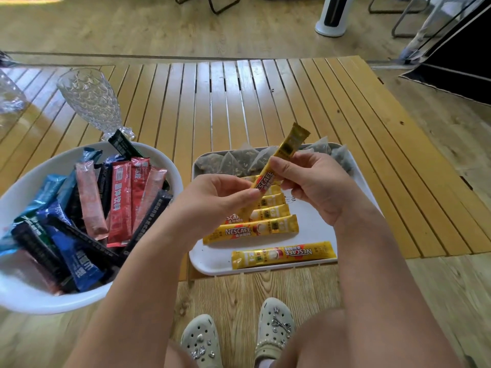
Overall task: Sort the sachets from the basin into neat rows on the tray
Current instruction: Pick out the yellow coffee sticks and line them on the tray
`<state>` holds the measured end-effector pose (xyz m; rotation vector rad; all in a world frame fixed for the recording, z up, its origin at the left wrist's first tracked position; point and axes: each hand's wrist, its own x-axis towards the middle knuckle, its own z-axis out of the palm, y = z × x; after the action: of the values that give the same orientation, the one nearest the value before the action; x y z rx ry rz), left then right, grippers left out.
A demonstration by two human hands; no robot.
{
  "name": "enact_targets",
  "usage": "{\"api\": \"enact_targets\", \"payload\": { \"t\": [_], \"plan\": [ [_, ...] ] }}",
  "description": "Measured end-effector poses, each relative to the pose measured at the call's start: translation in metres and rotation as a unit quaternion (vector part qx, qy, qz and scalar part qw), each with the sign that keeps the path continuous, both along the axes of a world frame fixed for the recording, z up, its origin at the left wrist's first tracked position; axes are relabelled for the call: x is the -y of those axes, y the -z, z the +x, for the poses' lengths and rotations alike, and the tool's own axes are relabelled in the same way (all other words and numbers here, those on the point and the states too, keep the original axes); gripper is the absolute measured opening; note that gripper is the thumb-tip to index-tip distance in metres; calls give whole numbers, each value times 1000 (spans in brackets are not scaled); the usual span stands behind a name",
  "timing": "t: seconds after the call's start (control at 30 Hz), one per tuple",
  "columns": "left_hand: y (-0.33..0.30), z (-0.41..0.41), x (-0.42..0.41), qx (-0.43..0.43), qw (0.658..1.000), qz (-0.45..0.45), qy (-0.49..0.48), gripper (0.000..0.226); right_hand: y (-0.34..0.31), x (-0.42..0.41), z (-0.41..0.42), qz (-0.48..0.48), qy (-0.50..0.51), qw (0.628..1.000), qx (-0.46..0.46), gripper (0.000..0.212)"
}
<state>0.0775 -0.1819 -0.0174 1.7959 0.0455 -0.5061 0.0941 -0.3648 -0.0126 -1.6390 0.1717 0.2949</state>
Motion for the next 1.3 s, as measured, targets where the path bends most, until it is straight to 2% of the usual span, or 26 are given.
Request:
{"api": "enact_targets", "payload": {
  "t": [0.07, 0.13, 0.23, 0.33, 0.47, 0.57, 0.67, 1.0, 1.1, 1.2, 1.3],
  "plan": [
    [1, 0, -4, 15, 1000, 19, -4, 8, 0, 3, 1, 30, 17, 999, -15, 14],
    [2, 0, -11, 35, 997, 72, 12, 9, -1, 14, 1, 37, 40, 998, -21, 14],
    [1, -2, -22, 78, 974, 201, 72, 6, -1, 37, -5, -97, -26, 994, -43, 16],
    [1, -4, -23, 90, 942, 292, 138, 8, 4, 42, -13, -246, -136, 954, -109, 11],
    [5, -7, -13, 122, 911, 358, 164, 24, 8, 33, -10, -284, -168, 926, -182, 13],
    [6, -10, 1, 170, 902, 354, 180, 20, 4, 27, -8, -298, -188, 917, -186, 12],
    [6, -14, 12, 170, 895, 348, 223, 11, 4, 27, -8, -284, -181, 924, -180, 10],
    [9, -22, 22, 169, 875, 343, 298, 35, 9, 38, -7, -312, -145, 922, -179, 23],
    [11, -24, 24, 183, 864, 351, 311, 34, 11, 39, -6, -307, -117, 929, -169, 25],
    [7, -20, 19, 200, 876, 327, 294, 26, 10, 41, -4, -296, -71, 943, -133, 32],
    [1, -13, 8, 244, 907, 288, 185, 17, 4, 39, -6, -245, -63, 962, -102, 35]
  ]
}}
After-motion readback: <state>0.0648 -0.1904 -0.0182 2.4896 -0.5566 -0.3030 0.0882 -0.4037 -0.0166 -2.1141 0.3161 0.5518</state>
